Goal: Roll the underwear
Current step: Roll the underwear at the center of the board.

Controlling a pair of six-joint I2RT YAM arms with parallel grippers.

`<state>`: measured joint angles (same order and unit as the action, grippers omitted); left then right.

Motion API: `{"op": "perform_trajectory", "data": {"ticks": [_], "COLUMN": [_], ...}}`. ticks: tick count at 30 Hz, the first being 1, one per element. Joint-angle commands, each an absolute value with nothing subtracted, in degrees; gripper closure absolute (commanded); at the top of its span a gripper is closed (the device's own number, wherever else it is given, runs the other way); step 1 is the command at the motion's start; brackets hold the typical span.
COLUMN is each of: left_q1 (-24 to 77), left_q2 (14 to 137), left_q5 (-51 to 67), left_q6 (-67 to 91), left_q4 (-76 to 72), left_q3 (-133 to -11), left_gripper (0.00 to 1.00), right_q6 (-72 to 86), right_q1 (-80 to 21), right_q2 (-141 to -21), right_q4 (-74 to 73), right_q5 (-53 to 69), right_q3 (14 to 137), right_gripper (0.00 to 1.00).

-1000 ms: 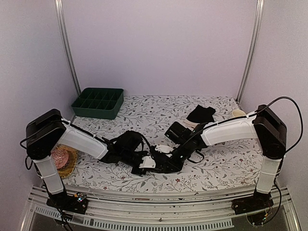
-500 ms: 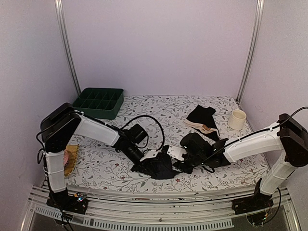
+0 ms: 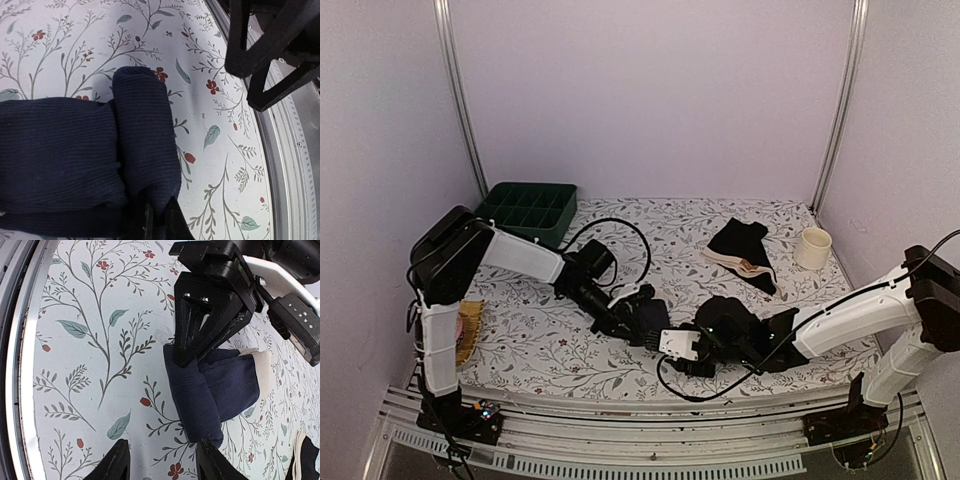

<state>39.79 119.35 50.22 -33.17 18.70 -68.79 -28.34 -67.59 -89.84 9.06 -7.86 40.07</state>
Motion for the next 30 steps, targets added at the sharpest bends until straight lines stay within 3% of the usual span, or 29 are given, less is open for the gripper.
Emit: {"op": "perform_trajectory", "data": {"ticks": [1, 12, 23, 27, 30], "left_q1": [39.5, 36.3, 35.9, 35.7, 35.6], "left_q2": [122.2, 129.3, 130.2, 130.1, 130.4], "left_q5": [50.0, 55.8, 55.9, 55.7, 55.8], "left_q6": [-31.0, -32.4, -34.7, -35.0, -35.8], "left_q4": [22.2, 30.9, 34.1, 34.4, 35.4], "left_q3": [-70.9, -77.8, -78.9, -78.8, -79.2], "left_gripper": [1.0, 1.0, 1.0, 1.0, 1.0], "right_q6": [-32.2, -40.0, -43.3, -44.1, -44.4], "right_q1": [-69.0, -69.0, -67.2, -67.1, -67.0], "right_q2": [-93.7, -105.0, -108.3, -109.2, -110.3], "right_q4": [11.3, 13.0, 13.5, 13.4, 12.1], "right_q5": [-12.0, -22.5, -25.0, -24.5, -24.2], "right_q3": [42.6, 48.0, 48.8, 48.9, 49.7], "right_gripper": [0.53, 0.51, 0.5, 0.54, 0.67]}}
